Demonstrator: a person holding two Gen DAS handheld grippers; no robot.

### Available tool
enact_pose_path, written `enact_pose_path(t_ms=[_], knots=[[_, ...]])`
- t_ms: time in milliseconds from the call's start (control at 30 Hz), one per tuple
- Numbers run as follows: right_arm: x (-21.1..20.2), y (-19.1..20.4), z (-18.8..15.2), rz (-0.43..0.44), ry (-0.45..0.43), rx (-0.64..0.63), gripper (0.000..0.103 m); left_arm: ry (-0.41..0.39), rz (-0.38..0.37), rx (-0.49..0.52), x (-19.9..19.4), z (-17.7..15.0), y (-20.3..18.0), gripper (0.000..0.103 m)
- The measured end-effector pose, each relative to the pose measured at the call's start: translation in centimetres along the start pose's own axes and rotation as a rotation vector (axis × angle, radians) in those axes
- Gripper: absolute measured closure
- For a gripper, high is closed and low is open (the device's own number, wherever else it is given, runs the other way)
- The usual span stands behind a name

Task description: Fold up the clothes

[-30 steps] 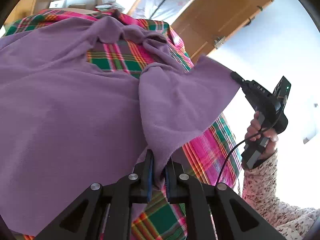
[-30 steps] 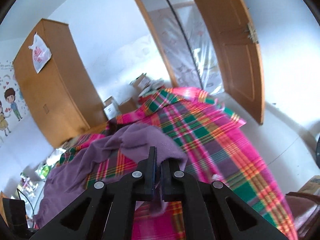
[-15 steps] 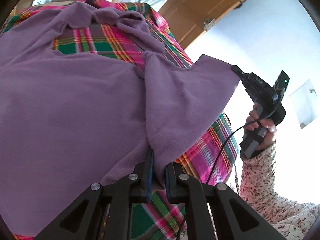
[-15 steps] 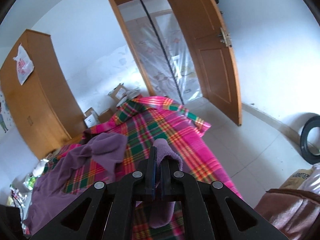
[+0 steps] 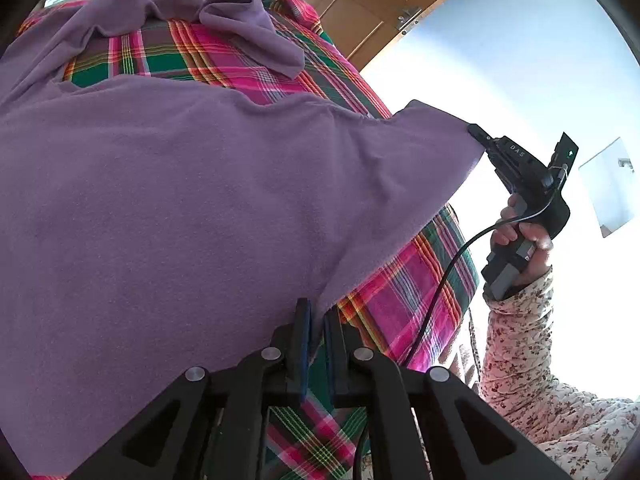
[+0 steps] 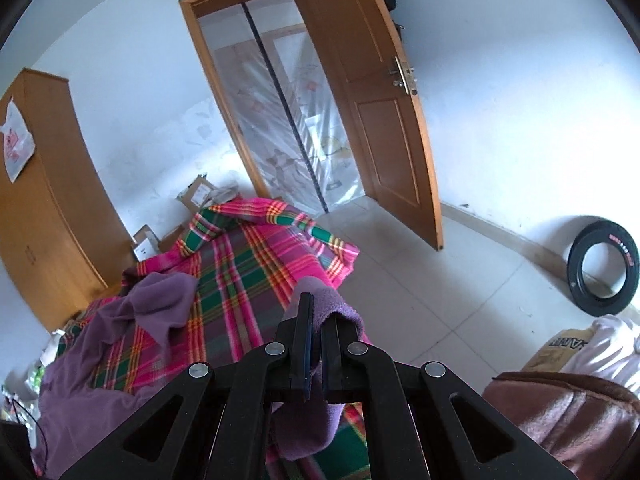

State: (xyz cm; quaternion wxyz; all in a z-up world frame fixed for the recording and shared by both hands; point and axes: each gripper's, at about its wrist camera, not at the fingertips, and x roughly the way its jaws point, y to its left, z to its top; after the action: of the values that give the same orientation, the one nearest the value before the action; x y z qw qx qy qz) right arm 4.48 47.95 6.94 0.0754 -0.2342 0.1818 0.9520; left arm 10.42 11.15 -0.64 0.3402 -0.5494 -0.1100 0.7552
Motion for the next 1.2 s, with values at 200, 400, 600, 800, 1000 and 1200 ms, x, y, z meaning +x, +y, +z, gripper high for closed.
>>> enact_pose_path(t_ms=[200,400,600,800,1000,1200], knots=[[-0.2,-1.0,-0.5,-0.043,0.004,-0.009,0.100,0.005,0.009,0.012,-0.2,0.0,0.1,0.097],[0.4,-2.3,-0.7,-0.042,0.059,0.010,0.100,0.003,0.019,0.025,-1.5,0.7,0.2,0.096],[0.6,-4.8,-0.9,0.075,0.127,0.121,0.097,0.011,0.043,0.038,-1.8,1.0,0.4,0.096],[0.5,-5.2,-0.9,0.068,0.132,0.104,0.097,0.018,0.037,0.029,-2.2,1.9,1.0,0.096],[-1.1,-2.2,1.2,0.033,0.018,-0.017,0.097,0.007,0.032,0.010,-2.8,2.4,1.3,0.096],[-2.1,-0.5,1.6,-0.019,0.003,-0.144,0.097,0.012,0.040,0.007,-3.5,2.8,1.9,0.096]])
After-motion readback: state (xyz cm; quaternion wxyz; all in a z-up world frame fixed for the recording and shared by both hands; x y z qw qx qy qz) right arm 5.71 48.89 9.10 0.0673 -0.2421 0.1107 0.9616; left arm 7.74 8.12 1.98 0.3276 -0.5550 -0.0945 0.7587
